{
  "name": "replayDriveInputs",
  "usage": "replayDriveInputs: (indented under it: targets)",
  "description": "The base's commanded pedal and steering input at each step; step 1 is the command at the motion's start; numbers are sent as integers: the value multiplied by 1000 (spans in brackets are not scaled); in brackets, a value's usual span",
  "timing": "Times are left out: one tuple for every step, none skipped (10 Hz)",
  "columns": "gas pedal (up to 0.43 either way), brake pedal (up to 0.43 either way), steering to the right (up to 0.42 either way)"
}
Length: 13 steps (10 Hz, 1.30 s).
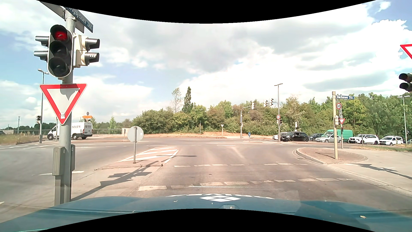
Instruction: Follow the waypoints while adhering to traffic rules and regulations
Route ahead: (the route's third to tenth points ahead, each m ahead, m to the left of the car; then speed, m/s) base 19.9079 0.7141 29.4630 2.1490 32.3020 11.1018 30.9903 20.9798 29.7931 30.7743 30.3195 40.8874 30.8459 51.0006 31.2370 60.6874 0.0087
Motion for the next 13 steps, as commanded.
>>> replayDriveInputs:
  targets:
    - [0, 329, -28]
    - [0, 329, -28]
    - [0, 335, -28]
    - [0, 335, -28]
    - [0, 335, -28]
    - [0, 335, -28]
    - [0, 335, -28]
    - [0, 335, -28]
    - [0, 329, -28]
    - [0, 329, -28]
    - [0, 329, -28]
    - [0, 329, -28]
    - [0, 329, -28]
